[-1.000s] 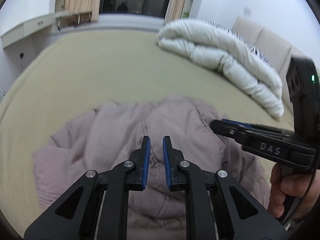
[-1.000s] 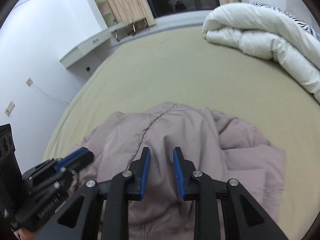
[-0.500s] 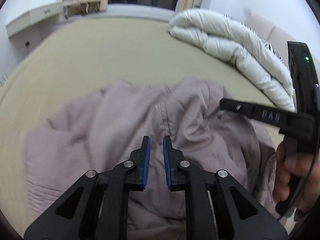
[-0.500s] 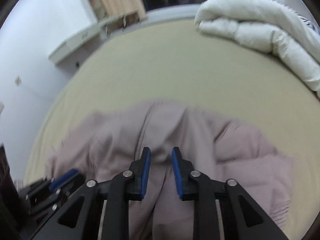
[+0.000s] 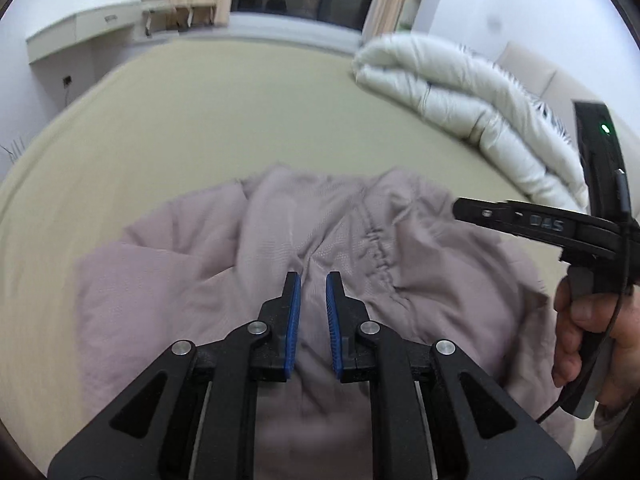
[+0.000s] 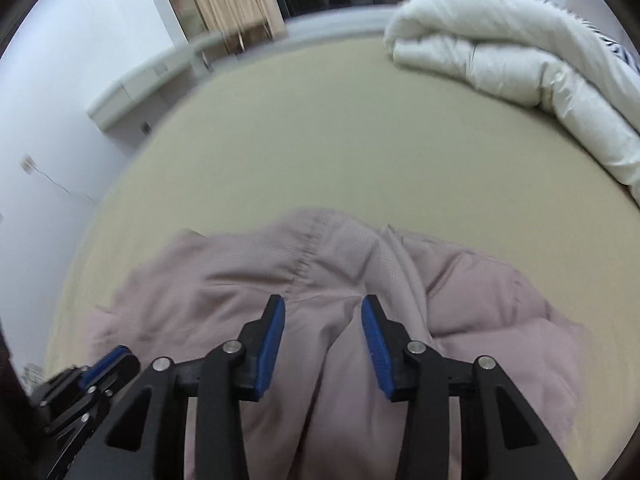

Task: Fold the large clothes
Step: 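Grasp the coat hem with both grippers and lift it toward the collar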

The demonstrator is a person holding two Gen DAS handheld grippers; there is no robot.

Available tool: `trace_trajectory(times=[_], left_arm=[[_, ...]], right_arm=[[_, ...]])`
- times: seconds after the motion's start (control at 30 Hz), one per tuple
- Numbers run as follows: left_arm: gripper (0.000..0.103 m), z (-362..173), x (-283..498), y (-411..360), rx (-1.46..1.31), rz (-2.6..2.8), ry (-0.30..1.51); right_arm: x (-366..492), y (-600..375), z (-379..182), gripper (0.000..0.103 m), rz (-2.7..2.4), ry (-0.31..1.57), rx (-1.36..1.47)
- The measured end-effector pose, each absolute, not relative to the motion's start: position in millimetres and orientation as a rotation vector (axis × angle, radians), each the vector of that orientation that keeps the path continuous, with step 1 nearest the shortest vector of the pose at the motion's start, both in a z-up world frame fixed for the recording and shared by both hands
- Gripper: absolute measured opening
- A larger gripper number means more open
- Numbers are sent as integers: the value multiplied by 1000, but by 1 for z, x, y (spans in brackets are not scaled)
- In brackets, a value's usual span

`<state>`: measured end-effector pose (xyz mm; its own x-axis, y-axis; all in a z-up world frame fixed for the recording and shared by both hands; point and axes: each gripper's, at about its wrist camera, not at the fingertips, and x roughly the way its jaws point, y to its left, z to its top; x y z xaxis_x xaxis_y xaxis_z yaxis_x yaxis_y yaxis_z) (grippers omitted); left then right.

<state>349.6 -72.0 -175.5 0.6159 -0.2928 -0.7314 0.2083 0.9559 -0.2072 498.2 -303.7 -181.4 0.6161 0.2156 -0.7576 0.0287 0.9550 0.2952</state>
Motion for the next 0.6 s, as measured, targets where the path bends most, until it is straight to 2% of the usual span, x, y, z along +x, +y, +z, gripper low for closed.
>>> trace_trajectory(times=[0.13,0.27,0.3,0.4,0.5,0.53,0.6], left_arm=[[12,-164,299,-70,-57,-278,805],[12,-207,304,-76,-33,-259,939],[12,-206,303,-77,-26,-254,935],[12,-173,285,-71,-71,-264,901],[12,-136,239,-39,-90,-265,839],[12,-129,225,-31,-81,-260,837],[12,-119,190,-8,-77,-240,849]], right_arm=[[433,-277,-152,45,159,838,253],[419,-235,-191,46,154,946,90],[425,-230,-213,50,154,1014,64],[428,-229,-227,53,142,1005,45],[408,-243,-190,55,116,982,174],[393,-251,-173,60,130,936,216],[352,-267,-143,97,167,831,265]])
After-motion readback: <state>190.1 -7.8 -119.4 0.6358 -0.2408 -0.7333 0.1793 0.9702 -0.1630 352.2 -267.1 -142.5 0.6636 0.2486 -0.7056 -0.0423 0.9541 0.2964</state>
